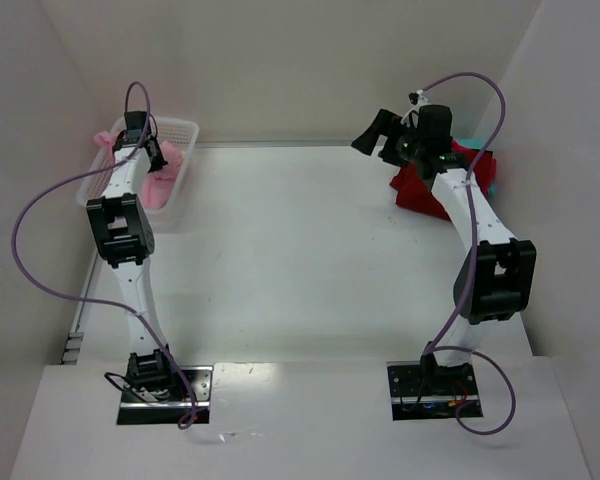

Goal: Fold and stack the t-shirts
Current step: Grab crumpled tshirt from bin with the left arm, then move the tshirt to the center of the board

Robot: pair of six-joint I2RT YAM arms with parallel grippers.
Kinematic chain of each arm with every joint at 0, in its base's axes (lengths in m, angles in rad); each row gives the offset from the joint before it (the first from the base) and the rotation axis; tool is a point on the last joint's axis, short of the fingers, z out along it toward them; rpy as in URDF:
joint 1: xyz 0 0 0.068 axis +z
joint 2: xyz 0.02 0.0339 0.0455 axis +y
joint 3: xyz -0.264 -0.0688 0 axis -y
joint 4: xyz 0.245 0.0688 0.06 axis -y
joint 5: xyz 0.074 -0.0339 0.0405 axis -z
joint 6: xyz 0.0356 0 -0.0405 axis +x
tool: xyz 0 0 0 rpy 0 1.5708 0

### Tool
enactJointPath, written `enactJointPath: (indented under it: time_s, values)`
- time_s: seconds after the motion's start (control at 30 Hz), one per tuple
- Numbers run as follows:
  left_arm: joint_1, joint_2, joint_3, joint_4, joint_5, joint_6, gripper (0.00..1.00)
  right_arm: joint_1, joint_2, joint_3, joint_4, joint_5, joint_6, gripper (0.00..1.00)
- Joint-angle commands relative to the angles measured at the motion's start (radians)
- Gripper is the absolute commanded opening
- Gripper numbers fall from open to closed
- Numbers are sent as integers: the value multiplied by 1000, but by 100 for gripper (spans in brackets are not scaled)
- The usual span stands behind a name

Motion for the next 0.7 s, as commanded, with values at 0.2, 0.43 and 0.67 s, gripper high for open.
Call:
enactJointPath:
  time_s: [0.2, 0.43, 0.67]
  values:
    - [2, -318, 227, -95, 139, 7, 0, 11, -146, -64, 43, -7, -6, 100]
    - [-32, -545, 295, -165, 328, 9, 0, 11, -296, -160, 91, -41, 8, 100]
    - [-163, -760, 197, -187, 705, 32, 1, 11, -410, -243, 101, -51, -8, 100]
